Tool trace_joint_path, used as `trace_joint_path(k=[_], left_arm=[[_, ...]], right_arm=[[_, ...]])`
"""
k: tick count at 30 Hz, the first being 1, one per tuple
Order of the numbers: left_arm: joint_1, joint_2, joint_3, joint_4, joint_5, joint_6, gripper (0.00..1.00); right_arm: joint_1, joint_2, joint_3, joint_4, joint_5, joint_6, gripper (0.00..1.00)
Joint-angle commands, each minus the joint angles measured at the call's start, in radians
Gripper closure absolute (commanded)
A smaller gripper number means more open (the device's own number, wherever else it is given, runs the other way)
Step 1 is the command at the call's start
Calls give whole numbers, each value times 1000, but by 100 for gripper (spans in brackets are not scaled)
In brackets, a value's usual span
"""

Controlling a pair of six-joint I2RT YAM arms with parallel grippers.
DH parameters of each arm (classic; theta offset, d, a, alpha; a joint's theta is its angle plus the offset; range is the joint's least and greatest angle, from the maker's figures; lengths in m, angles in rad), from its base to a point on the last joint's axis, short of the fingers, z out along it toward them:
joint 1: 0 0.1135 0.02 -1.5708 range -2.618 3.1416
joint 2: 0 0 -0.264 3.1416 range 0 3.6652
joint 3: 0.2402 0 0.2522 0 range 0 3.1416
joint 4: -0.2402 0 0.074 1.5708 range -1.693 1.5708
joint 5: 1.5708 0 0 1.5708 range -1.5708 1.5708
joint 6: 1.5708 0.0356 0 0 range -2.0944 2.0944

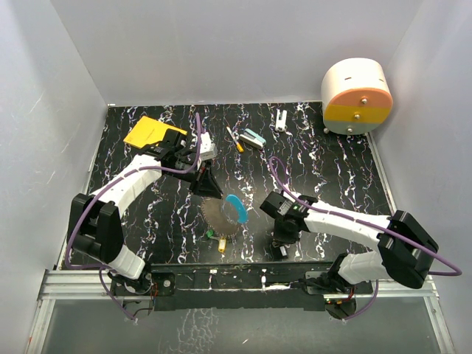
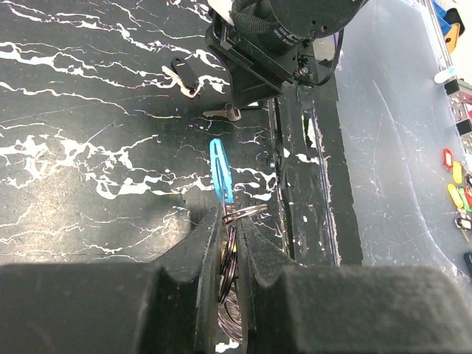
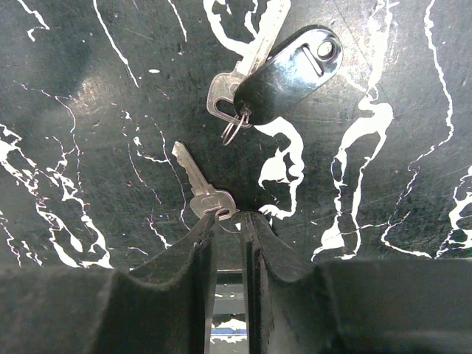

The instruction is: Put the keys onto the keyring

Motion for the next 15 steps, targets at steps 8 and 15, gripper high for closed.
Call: trace_joint_path(k=[8,15], left_arm=[[10,-57,-7,5,72,-16,100],[13,-59,-12,10,72,-22,100]], right_arm=[[15,8,-21,24,-16,-36,71],[19,15,-22,30,-11,-34,74]])
